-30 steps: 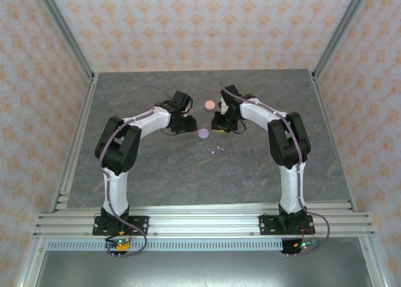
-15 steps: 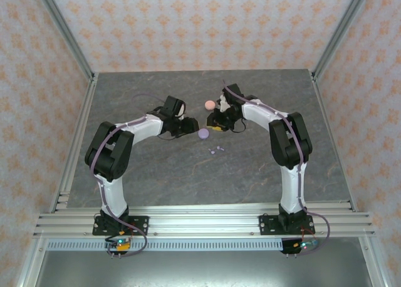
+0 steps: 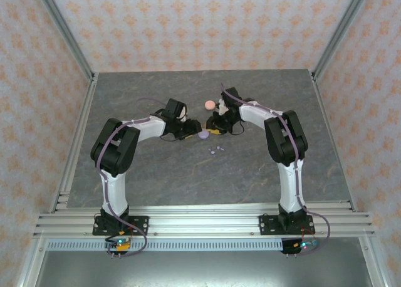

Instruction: Insert wireless bluetooth earbuds into charging case

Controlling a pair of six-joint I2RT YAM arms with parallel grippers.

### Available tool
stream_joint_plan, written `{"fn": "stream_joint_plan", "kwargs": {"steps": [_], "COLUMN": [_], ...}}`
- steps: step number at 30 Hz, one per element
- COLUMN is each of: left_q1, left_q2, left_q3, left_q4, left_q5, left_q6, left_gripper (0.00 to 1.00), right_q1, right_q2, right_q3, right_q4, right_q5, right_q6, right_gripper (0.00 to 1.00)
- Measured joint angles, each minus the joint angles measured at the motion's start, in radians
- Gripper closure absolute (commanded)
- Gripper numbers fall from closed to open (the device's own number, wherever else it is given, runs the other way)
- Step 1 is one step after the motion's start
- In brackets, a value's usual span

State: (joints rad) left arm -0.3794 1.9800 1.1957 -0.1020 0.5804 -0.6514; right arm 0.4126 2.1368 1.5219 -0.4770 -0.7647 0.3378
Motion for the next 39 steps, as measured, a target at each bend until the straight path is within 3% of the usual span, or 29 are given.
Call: {"fn": "stream_joint_plan", "kwargs": {"steps": [23, 34, 39], "left_q1": [-0.015, -0.020, -0.019], "left_q2": [0.032, 0.050, 0.052], "left_q3": [0.010, 0.010, 0.009], "left_q4": [0.055, 0.088, 0.103], "left_q5": [0.048, 0.089, 0.093], "left_q6": [-0.034, -0.078, -0.106], "left_gripper": [0.54, 0.64, 0.75], "right_q1": [0.000, -0.002, -0.010], "right_q2": [0.000, 0.000, 0.000], "right_q3": [-0.029, -0.031, -0.031], "right_q4": [0.045, 0.051, 0.052], "right_q5": [-0.029, -0.029, -0.028], "right_q6": [0.018, 0.022, 0.022], "right_gripper": [0.80, 0.80, 0.80]}}
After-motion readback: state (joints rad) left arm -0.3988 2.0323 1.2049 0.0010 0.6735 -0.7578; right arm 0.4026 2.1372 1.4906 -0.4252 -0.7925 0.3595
